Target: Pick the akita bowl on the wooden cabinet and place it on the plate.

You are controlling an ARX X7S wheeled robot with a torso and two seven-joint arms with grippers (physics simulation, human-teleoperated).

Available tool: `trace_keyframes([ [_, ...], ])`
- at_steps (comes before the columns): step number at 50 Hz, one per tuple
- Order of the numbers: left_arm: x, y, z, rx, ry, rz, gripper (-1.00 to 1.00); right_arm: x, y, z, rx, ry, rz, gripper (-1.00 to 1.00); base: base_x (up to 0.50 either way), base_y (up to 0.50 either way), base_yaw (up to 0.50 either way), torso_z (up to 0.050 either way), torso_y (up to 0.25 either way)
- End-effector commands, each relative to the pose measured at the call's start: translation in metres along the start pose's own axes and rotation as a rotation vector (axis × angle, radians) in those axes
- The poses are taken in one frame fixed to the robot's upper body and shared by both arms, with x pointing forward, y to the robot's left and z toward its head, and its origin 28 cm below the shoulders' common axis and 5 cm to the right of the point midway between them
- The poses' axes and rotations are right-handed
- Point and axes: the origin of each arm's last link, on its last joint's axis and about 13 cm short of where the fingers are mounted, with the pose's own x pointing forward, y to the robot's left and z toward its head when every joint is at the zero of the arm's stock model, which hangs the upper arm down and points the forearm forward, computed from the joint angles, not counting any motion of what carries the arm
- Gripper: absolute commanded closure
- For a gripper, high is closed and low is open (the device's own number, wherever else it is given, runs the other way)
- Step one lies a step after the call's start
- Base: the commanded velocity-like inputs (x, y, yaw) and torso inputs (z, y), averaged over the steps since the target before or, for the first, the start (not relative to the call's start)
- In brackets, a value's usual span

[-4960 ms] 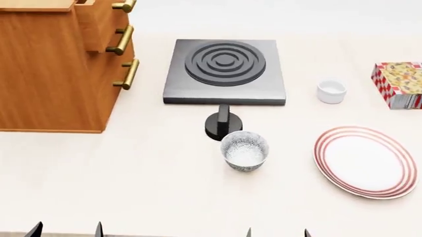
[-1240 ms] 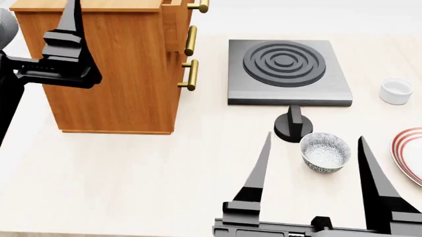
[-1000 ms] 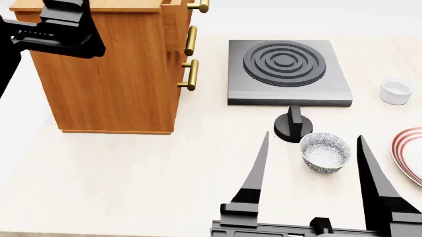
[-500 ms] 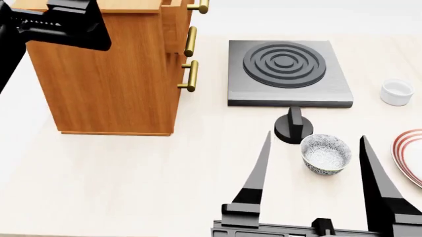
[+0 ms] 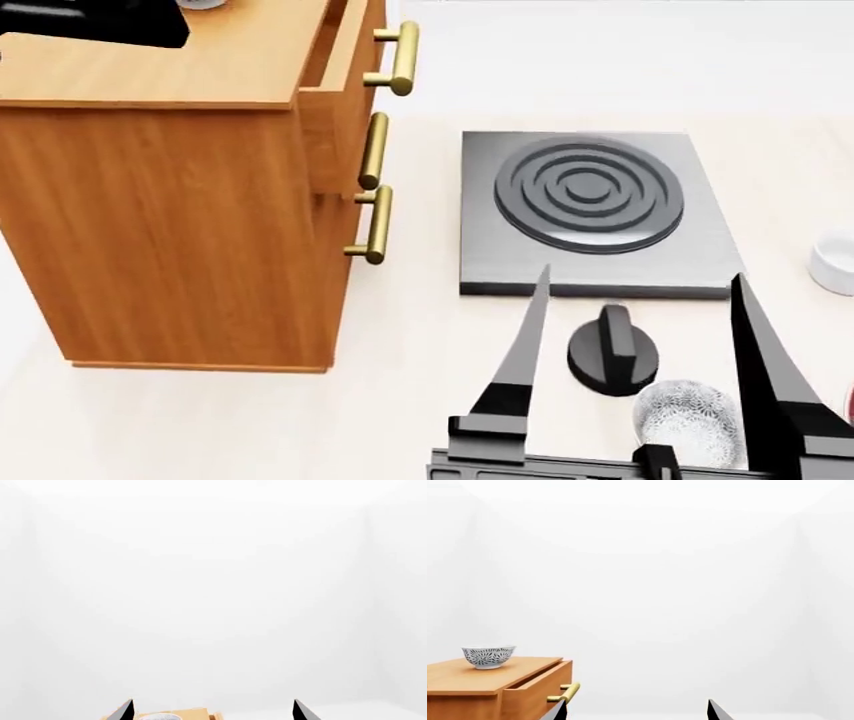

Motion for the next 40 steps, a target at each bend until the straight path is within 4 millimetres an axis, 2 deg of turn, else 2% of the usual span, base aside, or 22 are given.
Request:
trace_keyframes([
  [1, -0.0010, 0.0019, 0.0060, -0.011, -0.026, 0.019, -1.00, 0.0003, 0.0005, 0.0003, 0.007, 0.008, -0.002, -1.00, 0.00, 0.00, 0.00, 0.000, 0.000],
  [15, -0.0033, -0.0002, 0.0085, -0.011, -0.030, 0.004, -1.00, 0.0001, 0.0005, 0.0000, -0.005, 0.008, 0.000, -1.00, 0.00, 0.00, 0.00, 0.000, 0.000],
  [29, -0.0047, -0.0027, 0.0090, -0.010, -0.028, -0.022, -1.00, -0.0001, 0.0008, 0.0003, -0.012, 0.006, 0.000, -1.00, 0.42, 0.00, 0.00, 0.000, 0.000],
  [40, -0.0049, -0.0031, 0.0066, -0.015, -0.017, -0.034, -1.00, -0.0007, 0.0014, 0.0007, -0.026, 0.002, 0.011, -1.00, 0.23, 0.00, 0.00, 0.000, 0.001],
])
